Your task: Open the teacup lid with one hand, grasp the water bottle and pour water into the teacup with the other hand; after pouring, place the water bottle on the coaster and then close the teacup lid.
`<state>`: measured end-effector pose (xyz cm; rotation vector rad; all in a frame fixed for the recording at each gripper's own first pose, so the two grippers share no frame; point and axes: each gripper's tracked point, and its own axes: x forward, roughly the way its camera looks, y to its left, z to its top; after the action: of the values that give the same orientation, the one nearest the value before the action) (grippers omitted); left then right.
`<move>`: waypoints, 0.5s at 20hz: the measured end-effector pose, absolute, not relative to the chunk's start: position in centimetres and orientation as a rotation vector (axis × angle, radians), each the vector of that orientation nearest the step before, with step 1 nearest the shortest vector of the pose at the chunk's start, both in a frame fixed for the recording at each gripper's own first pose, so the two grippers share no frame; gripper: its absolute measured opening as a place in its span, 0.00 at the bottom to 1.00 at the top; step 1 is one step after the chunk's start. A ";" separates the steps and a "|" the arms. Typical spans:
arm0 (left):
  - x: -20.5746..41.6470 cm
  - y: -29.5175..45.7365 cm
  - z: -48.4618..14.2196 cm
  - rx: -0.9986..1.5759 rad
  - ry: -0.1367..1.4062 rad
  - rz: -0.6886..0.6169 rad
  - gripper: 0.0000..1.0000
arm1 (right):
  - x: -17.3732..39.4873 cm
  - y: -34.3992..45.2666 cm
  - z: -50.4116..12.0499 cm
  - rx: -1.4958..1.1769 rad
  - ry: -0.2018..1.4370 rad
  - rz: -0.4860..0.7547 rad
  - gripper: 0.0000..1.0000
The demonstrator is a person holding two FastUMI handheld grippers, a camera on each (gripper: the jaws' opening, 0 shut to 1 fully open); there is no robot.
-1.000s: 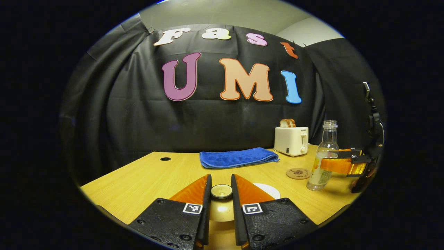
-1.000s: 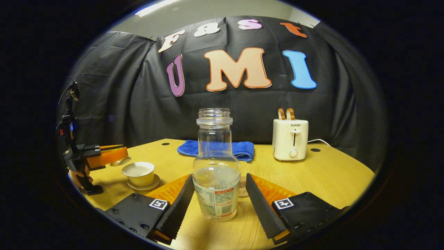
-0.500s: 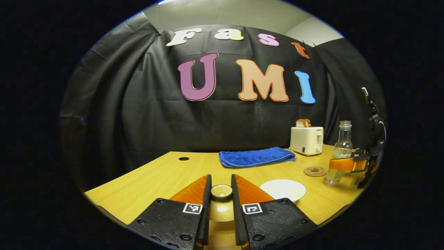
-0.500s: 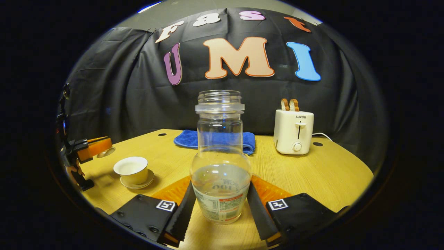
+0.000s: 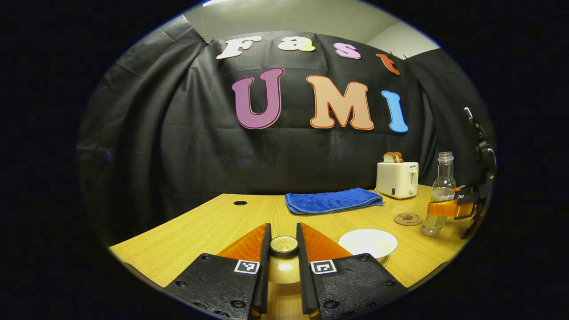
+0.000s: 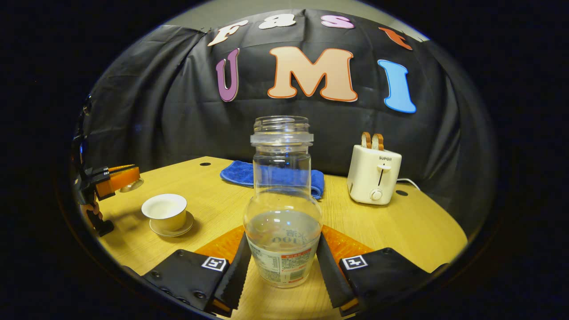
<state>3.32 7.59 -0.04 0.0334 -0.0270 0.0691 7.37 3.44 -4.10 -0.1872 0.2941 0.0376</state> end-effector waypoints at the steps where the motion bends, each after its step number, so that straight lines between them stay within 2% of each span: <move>1: 3.3 7.7 0.0 0.033 -0.028 0.074 0.27 | 7.4 3.3 -3.3 -0.227 0.285 0.027 0.79; 4: 3.2 7.8 0.0 0.032 -0.027 0.085 0.27 | 7.3 3.1 -1.1 -0.362 0.255 -0.013 0.78; 10: 3.2 8.1 0.0 0.031 -0.026 0.096 0.27 | 7.3 4.2 0.1 -0.587 0.249 -0.012 0.78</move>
<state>3.17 8.09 0.00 0.0311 -0.0264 0.0963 7.30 4.16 0.09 -0.5875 0.2486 -0.0119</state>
